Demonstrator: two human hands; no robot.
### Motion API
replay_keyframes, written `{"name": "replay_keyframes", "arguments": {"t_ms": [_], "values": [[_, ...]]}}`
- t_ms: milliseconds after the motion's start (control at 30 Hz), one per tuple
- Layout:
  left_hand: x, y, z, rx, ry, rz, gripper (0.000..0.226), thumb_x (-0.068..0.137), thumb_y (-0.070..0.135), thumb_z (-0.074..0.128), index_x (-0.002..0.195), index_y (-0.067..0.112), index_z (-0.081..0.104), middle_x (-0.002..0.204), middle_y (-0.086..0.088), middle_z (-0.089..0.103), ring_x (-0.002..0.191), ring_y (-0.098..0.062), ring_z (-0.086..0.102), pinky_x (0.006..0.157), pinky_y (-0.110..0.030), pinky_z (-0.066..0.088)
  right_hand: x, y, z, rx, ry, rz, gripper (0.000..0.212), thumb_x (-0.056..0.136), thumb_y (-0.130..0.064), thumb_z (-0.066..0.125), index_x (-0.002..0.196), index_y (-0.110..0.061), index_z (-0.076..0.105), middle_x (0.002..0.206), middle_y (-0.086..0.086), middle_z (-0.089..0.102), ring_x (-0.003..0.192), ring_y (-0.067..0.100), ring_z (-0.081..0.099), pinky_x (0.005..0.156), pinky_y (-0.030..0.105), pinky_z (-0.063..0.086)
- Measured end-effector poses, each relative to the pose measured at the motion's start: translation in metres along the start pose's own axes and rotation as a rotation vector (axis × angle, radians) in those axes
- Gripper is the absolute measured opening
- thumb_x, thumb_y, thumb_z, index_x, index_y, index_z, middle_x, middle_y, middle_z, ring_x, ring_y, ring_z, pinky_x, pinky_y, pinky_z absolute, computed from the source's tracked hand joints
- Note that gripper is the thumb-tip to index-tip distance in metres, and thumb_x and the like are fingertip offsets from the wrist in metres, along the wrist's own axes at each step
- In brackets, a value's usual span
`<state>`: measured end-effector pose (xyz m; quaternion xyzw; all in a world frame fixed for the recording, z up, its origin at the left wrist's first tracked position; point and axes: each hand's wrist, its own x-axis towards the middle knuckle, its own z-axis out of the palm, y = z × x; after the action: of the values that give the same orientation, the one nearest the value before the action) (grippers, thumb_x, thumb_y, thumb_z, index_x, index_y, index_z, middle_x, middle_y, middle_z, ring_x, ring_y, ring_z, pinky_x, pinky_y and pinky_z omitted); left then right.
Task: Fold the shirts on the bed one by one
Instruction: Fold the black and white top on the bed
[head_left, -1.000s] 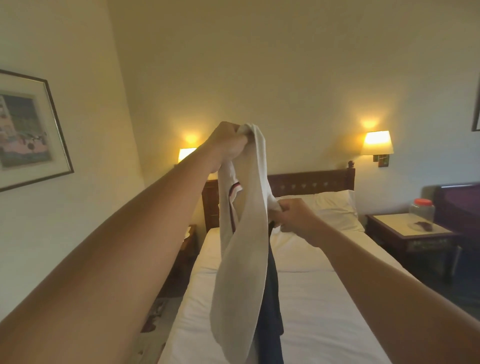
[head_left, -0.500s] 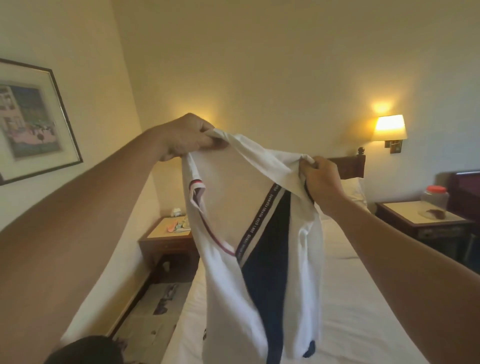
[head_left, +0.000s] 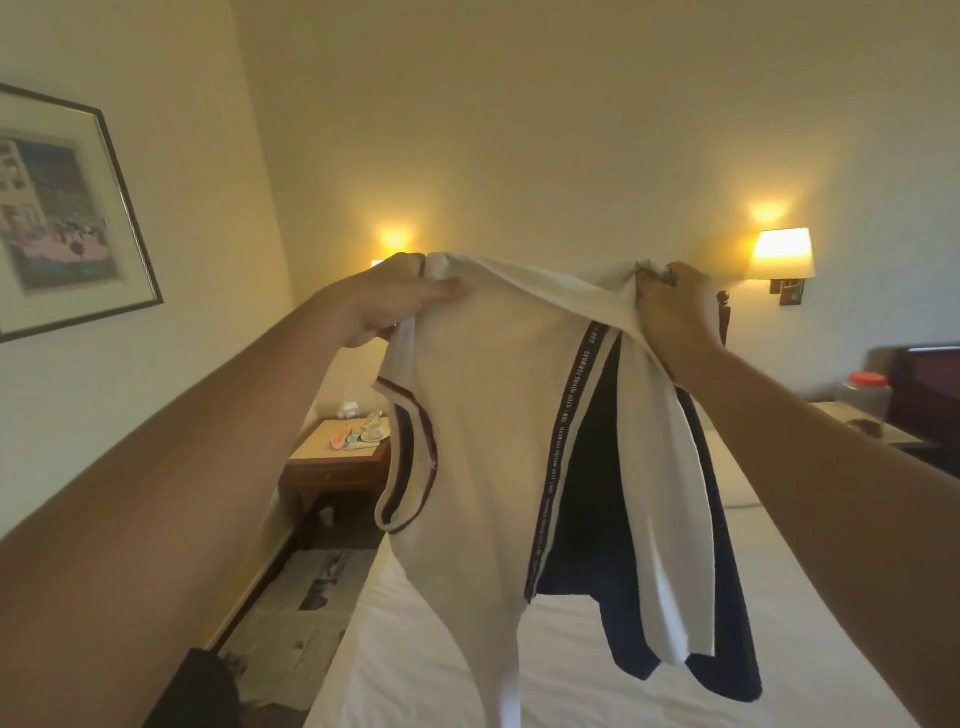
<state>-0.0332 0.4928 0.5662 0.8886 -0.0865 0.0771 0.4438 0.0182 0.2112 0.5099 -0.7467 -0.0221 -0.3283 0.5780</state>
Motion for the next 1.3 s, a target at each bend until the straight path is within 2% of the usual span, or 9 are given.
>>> {"name": "replay_keyframes", "arguments": {"t_ms": [300, 500, 567, 667, 767, 933, 1067, 1167, 1300], "values": [[0.013, -0.011, 0.002, 0.290, 0.054, 0.010, 0.030, 0.091, 0.022, 0.074, 0.116, 0.010, 0.063, 0.115, -0.010, 0.068, 0.097, -0.026, 0.069, 0.076, -0.046, 0.063, -0.007, 0.001, -0.005, -0.076, -0.052, -0.034, 0.033, 0.097, -0.035, 0.059, 0.086, -0.005, 0.063, 0.080, 0.011, 0.059, 0.078, 0.034, 0.060, 0.085, 0.049, 0.055], [-0.001, -0.009, 0.057, 0.380, -0.228, 0.002, 0.081, 0.079, 0.035, 0.085, 0.146, 0.032, 0.039, 0.132, 0.007, 0.052, 0.118, -0.020, 0.053, 0.098, -0.038, 0.047, -0.018, -0.007, 0.008, -0.267, -0.266, -0.225, 0.036, 0.097, -0.028, 0.063, 0.066, -0.011, 0.055, 0.062, 0.003, 0.050, 0.057, 0.017, 0.044, 0.058, 0.031, 0.041], [-0.004, -0.007, 0.088, 0.243, -0.311, 0.069, 0.069, 0.082, 0.040, 0.082, 0.140, 0.031, 0.047, 0.128, 0.008, 0.057, 0.113, -0.014, 0.057, 0.093, -0.033, 0.049, -0.021, -0.008, 0.011, -0.297, -0.326, -0.269, 0.039, 0.096, -0.031, 0.064, 0.067, -0.007, 0.056, 0.059, 0.004, 0.049, 0.055, 0.018, 0.043, 0.058, 0.032, 0.040], [0.004, -0.014, 0.114, 0.250, -0.146, 0.243, 0.023, 0.094, 0.021, 0.071, 0.115, 0.015, 0.067, 0.109, -0.001, 0.068, 0.097, -0.015, 0.064, 0.088, -0.032, 0.055, -0.021, -0.005, 0.004, -0.327, -0.376, -0.285, 0.047, 0.094, -0.039, 0.067, 0.073, 0.003, 0.059, 0.059, 0.008, 0.047, 0.056, 0.020, 0.044, 0.059, 0.034, 0.039], [0.009, -0.022, 0.106, 0.078, -0.071, 0.204, 0.014, 0.095, 0.008, 0.063, 0.102, 0.012, 0.075, 0.092, -0.001, 0.069, 0.083, -0.015, 0.060, 0.074, -0.019, 0.052, -0.018, 0.006, -0.017, -0.271, -0.442, -0.211, 0.053, 0.088, -0.042, 0.073, 0.080, 0.009, 0.061, 0.066, 0.017, 0.049, 0.061, 0.022, 0.045, 0.062, 0.034, 0.039], [0.002, -0.015, 0.091, -0.006, -0.059, 0.194, 0.019, 0.099, 0.019, 0.062, 0.111, 0.025, 0.075, 0.106, 0.002, 0.075, 0.106, -0.024, 0.067, 0.095, -0.043, 0.057, -0.024, 0.022, -0.042, -0.067, -0.645, 0.040, 0.034, 0.088, -0.032, 0.075, 0.094, 0.000, 0.067, 0.093, 0.016, 0.067, 0.090, 0.026, 0.067, 0.086, 0.037, 0.056], [-0.006, -0.011, 0.080, -0.040, 0.004, 0.157, 0.028, 0.103, 0.012, 0.050, 0.105, 0.026, 0.075, 0.105, -0.006, 0.074, 0.103, -0.022, 0.067, 0.094, -0.046, 0.057, -0.048, 0.032, -0.049, 0.089, -0.888, 0.277, 0.027, 0.095, -0.019, 0.068, 0.117, -0.004, 0.066, 0.109, 0.006, 0.074, 0.095, 0.020, 0.073, 0.077, 0.026, 0.059], [-0.014, -0.015, 0.062, -0.059, 0.014, 0.119, 0.032, 0.104, 0.012, 0.046, 0.107, 0.025, 0.074, 0.101, -0.001, 0.072, 0.100, -0.020, 0.064, 0.090, -0.039, 0.053, -0.070, 0.039, -0.044, -0.158, -0.767, 0.261, 0.025, 0.095, -0.020, 0.068, 0.110, 0.001, 0.068, 0.093, 0.014, 0.069, 0.073, 0.020, 0.066, 0.070, 0.023, 0.058], [-0.027, -0.025, 0.044, 0.041, -0.090, 0.035, 0.032, 0.106, 0.012, 0.045, 0.122, 0.025, 0.069, 0.112, 0.000, 0.068, 0.105, -0.021, 0.062, 0.087, -0.035, 0.050, -0.074, 0.025, -0.035, -0.051, -0.481, 0.240, 0.016, 0.101, -0.020, 0.060, 0.101, -0.006, 0.067, 0.099, 0.009, 0.068, 0.087, 0.019, 0.065, 0.086, 0.034, 0.056]]}}
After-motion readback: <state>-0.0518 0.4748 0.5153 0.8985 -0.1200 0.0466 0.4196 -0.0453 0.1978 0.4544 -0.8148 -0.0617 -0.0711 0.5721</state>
